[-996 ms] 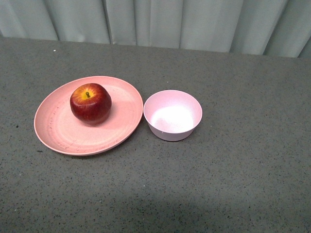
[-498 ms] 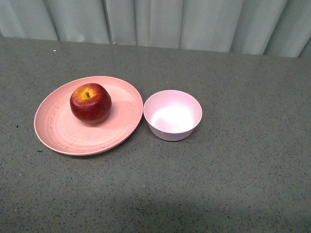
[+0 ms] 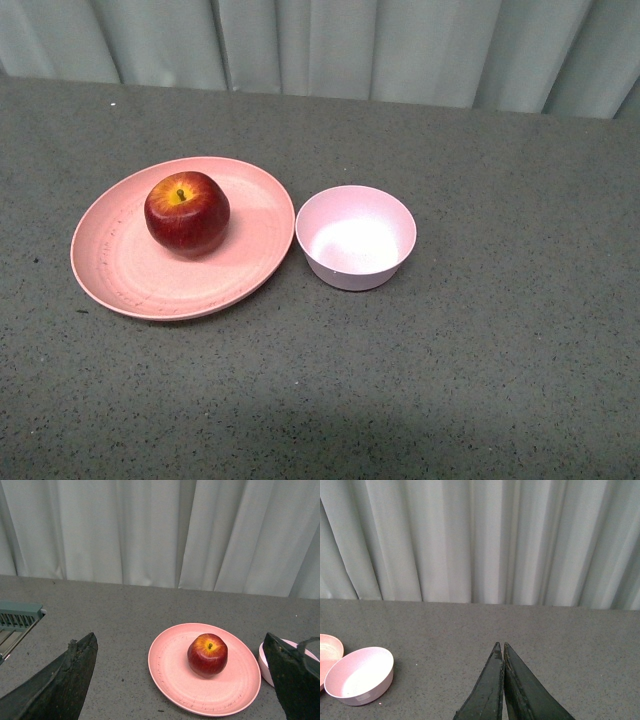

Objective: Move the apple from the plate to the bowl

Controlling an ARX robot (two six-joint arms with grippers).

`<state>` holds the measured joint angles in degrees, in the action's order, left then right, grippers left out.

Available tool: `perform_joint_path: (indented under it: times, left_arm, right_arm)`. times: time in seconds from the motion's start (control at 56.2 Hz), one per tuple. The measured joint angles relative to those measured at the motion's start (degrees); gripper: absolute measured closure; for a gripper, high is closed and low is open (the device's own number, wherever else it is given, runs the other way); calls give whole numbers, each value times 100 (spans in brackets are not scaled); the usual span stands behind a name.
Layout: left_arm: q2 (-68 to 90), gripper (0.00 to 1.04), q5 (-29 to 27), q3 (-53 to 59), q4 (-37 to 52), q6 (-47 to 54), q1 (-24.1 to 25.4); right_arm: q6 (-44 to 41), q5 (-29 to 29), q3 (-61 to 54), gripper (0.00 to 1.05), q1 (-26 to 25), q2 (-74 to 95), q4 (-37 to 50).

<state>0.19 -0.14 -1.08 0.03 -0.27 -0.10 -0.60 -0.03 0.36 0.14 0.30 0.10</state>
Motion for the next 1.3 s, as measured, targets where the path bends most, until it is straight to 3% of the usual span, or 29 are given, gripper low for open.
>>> perform_joint_path:
  times: [0.285,0.498,0.587,0.694,0.747,0.925,1.12,1.209,1.298]
  left_arm:
    - [0,7,0,0,0,0,0]
    - [0,7,0,0,0,0,0]
    - [2,7,-7,0,-2,0,0]
    - [680,7,-1346,-286,-713,-702,-319]
    - [1126,7,-1512,-295,-529,-916,-284]
    - [2789,7,-1213,-343,1117,-1093,-103]
    - [5416,7,-590,-940,2999,-1047,-229]
    - [6824,7,-413,-1523,3543,-990,-330]
    - [7871,7,-219,-2142,3543,-981,-455]
  right_arm:
    - [0,0,0,56,0,-4,0]
    - [2,-2,0,8,0,-4,0]
    - [2,0,0,10,0,-4,0]
    - [4,-2,0,9,0,-4,-2]
    - [2,0,0,9,0,-9,0]
    - [4,-4,0,9,0,-9,0]
    - [4,-4,0,9,0,-9,-2]
    - [4,-4,0,9,0,-9,-2]
    - [4,-4,0,9,0,-9,-2]
